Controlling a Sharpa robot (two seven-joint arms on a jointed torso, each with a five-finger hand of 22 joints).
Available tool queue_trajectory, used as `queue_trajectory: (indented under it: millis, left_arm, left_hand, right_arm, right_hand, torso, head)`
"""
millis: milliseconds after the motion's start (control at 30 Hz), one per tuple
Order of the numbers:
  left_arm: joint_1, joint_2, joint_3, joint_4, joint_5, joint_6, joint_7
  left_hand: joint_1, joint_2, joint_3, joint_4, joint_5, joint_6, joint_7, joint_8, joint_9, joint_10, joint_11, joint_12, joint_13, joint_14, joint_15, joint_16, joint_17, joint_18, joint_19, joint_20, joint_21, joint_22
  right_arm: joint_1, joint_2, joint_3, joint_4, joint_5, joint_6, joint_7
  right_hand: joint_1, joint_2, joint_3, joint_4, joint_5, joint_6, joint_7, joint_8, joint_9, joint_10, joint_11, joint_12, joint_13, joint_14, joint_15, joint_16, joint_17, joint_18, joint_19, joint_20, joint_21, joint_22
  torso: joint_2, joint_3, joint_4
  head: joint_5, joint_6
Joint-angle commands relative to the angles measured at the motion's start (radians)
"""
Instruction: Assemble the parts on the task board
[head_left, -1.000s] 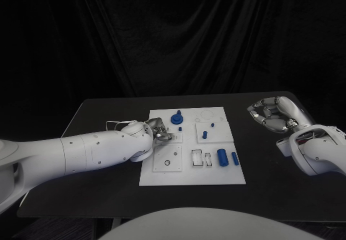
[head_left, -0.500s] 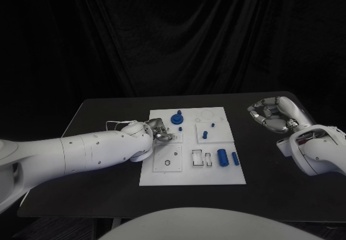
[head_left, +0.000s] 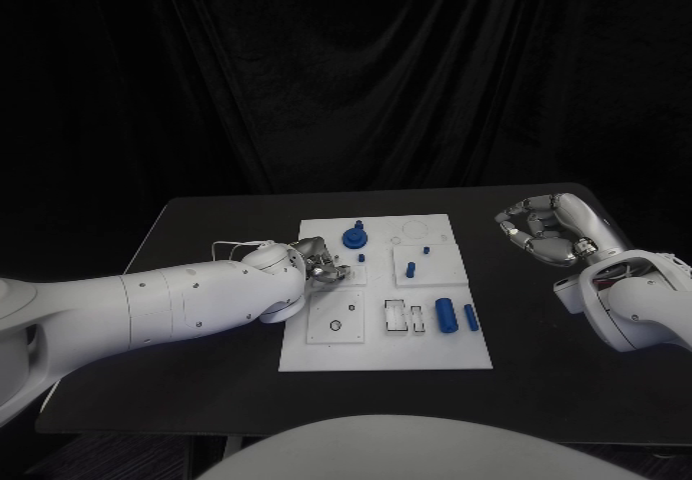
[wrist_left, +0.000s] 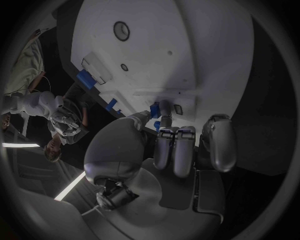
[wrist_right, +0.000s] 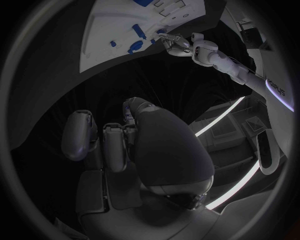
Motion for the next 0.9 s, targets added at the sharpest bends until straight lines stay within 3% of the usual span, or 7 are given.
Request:
queue_trajectory:
  millis: [33, 167, 233, 333, 367, 800, 900]
  left_arm:
    - [-0.005, 0.002, -0.003, -0.003, 0.004, 0.032, -0.007]
    - [-0.005, 0.003, -0.003, -0.006, 0.004, 0.035, -0.008]
    - [-0.005, 0.003, -0.003, -0.007, 0.004, 0.035, -0.008]
    - [-0.005, 0.004, -0.003, -0.009, 0.004, 0.036, -0.007]
    - [-0.005, 0.004, -0.003, -0.009, 0.004, 0.036, -0.006]
    - [-0.005, 0.006, -0.003, -0.019, 0.004, 0.037, 0.007]
    - [-0.005, 0.007, -0.003, -0.021, 0.004, 0.031, 0.013]
  left_hand:
    - [-0.02, 0.003, -0.03, 0.014, -0.011, 0.009, 0.002, -0.007, -0.01, 0.106, 0.002, 0.004, 0.263, 0.104, 0.001, 0.003, 0.263, 0.006, -0.001, 0.003, -0.006, 0.184]
    - [-0.049, 0.02, -0.068, 0.018, -0.026, 0.01, 0.003, -0.01, -0.014, 0.106, 0.003, 0.004, 0.263, 0.104, 0.001, 0.003, 0.263, 0.006, -0.001, 0.003, -0.008, 0.184]
    - [-0.077, 0.039, -0.095, 0.019, -0.028, 0.01, 0.003, -0.012, -0.017, 0.106, 0.004, 0.004, 0.263, 0.104, 0.002, 0.003, 0.263, 0.006, -0.001, 0.003, -0.009, 0.183]
    - [-0.085, 0.045, -0.103, 0.019, -0.027, 0.01, 0.004, -0.012, -0.018, 0.106, 0.004, 0.004, 0.263, 0.104, 0.002, 0.003, 0.263, 0.007, -0.001, 0.003, -0.01, 0.183]
    - [-0.114, 0.063, -0.122, 0.02, -0.018, 0.009, 0.005, -0.014, -0.019, 0.106, 0.004, 0.004, 0.263, 0.104, 0.001, 0.003, 0.263, 0.006, -0.002, 0.005, -0.012, 0.183]
    - [-0.152, 0.091, -0.169, 0.021, 0.002, -0.004, 0.01, -0.023, -0.024, 0.106, 0.01, 0.004, 0.263, 0.104, 0.007, 0.003, 0.263, 0.011, -0.013, 0.008, -0.036, 0.177]
    - [-0.185, 0.115, -0.203, 0.021, 0.03, -0.008, 0.013, -0.025, -0.026, 0.106, 0.013, 0.004, 0.263, 0.104, 0.01, 0.003, 0.263, 0.013, -0.017, 0.01, -0.043, 0.175]
  right_arm:
    - [-0.001, 0.0, 0.001, 0.0, -0.002, -0.002, -0.011]
    - [-0.001, 0.0, 0.001, 0.0, -0.002, -0.001, -0.012]
    - [-0.001, 0.0, 0.001, 0.0, -0.002, -0.001, -0.012]
    - [-0.001, 0.0, 0.001, 0.0, -0.002, -0.001, -0.013]
    - [-0.001, 0.0, 0.001, 0.0, -0.002, 0.0, -0.013]
    - [-0.001, -0.001, 0.001, 0.001, -0.002, 0.0, -0.013]
    - [-0.001, -0.001, 0.001, 0.001, -0.002, 0.0, -0.013]
  right_hand:
    - [-0.012, -0.001, 0.003, 0.001, 0.006, -0.005, -0.002, 0.007, -0.001, -0.005, -0.002, -0.002, 0.043, 0.053, -0.002, -0.001, 0.151, 0.01, -0.007, 0.001, -0.005, 0.157]
    - [-0.012, -0.001, 0.003, 0.001, 0.006, -0.005, -0.002, 0.007, -0.001, -0.005, -0.002, -0.002, 0.043, 0.053, -0.002, -0.001, 0.151, 0.01, -0.007, 0.001, -0.005, 0.157]
    - [-0.012, -0.001, 0.003, 0.001, 0.006, -0.005, -0.002, 0.007, -0.001, -0.005, -0.002, -0.002, 0.043, 0.053, -0.002, -0.001, 0.151, 0.01, -0.007, 0.001, -0.005, 0.157]
    - [-0.012, -0.001, 0.003, 0.001, 0.006, -0.005, -0.002, 0.007, -0.001, -0.005, -0.002, -0.002, 0.043, 0.053, -0.002, -0.001, 0.151, 0.01, -0.007, 0.001, -0.005, 0.157]
    - [-0.012, -0.001, 0.003, 0.001, 0.006, -0.005, -0.002, 0.007, -0.001, -0.005, -0.002, -0.002, 0.043, 0.053, -0.002, -0.001, 0.151, 0.01, -0.007, 0.001, -0.005, 0.157]
    - [-0.012, -0.001, 0.003, 0.001, 0.006, -0.005, -0.002, 0.007, -0.001, -0.005, -0.002, -0.002, 0.043, 0.053, -0.002, -0.001, 0.151, 0.01, -0.007, 0.001, -0.005, 0.157]
    - [-0.012, -0.001, 0.003, 0.001, 0.006, -0.005, -0.002, 0.007, -0.001, -0.005, -0.002, -0.002, 0.043, 0.053, -0.002, -0.001, 0.151, 0.01, -0.007, 0.001, -0.005, 0.157]
  torso:
    - [0.001, 0.0, 0.0002]
    - [0.0, 0.0001, 0.0003]
    - [0.0, 0.0002, 0.0005]
    - [0.0, 0.0001, 0.0003]
    - [0.0, 0.0002, 0.0004]
    - [0.0, 0.0, 0.0]
    - [0.0, 0.0001, 0.0001]
  head:
    - [0.0, 0.0]
    - [-0.001, 0.0]
    - [-0.002, 0.0]
    - [-0.001, 0.0]
    - [-0.001, 0.0]
    - [-0.001, 0.0]
    - [-0.001, 0.0]
